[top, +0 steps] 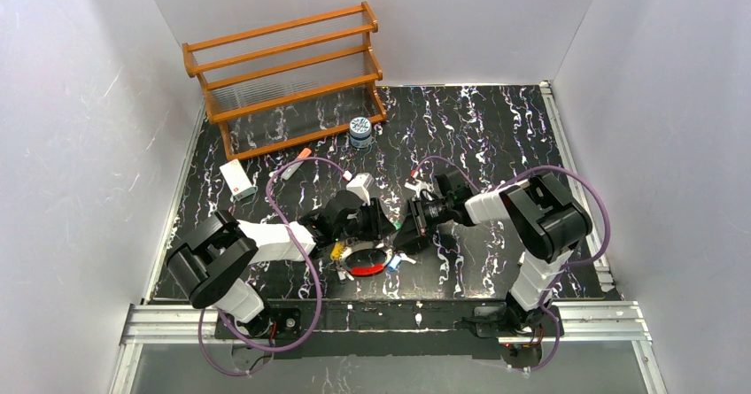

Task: Put the keys on the keyring

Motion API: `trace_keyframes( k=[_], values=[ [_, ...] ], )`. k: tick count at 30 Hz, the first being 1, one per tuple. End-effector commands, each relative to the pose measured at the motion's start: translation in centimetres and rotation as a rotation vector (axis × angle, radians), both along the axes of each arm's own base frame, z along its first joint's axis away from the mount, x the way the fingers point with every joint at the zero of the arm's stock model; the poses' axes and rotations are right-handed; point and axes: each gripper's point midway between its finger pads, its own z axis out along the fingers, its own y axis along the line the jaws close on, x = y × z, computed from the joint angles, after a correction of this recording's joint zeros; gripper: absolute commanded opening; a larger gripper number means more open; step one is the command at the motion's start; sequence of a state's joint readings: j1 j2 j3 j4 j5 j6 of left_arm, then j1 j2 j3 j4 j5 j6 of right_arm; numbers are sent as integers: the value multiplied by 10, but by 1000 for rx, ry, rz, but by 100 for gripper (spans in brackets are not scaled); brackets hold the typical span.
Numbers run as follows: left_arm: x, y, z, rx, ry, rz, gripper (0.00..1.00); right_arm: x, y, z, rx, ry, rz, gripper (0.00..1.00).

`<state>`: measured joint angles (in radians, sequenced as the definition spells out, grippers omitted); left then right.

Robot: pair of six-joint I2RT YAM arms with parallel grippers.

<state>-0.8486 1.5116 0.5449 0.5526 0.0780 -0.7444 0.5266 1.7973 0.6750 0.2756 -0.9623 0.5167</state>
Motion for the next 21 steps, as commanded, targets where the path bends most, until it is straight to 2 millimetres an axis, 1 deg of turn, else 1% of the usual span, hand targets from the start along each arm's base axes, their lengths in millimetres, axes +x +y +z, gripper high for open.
trace_keyframes(
  k=[1, 5, 9, 11, 15, 18, 21],
  values=[
    [-2, 1, 2, 1, -7, 1, 30, -14, 4, 27, 107, -61, 83, 24],
    [-3, 3, 2, 4, -8, 3, 29, -27, 5, 30, 123, -77, 132, 27],
    [-3, 6, 2, 9, -16, 2, 29, -41, 9, 28, 115, -109, 196, 34],
    [-5, 6, 4, 8, -17, -6, 29, -43, 11, 30, 117, -116, 206, 34],
    [-10, 8, 7, 5, -26, -33, 29, -29, 13, 32, 76, -161, 151, 34],
    [-15, 8, 12, -8, -36, -58, 28, -17, 14, 39, 71, -189, 108, 31],
    [-20, 10, 11, -14, -26, -68, 25, -8, 15, 42, 57, -215, 65, 29]
  ],
)
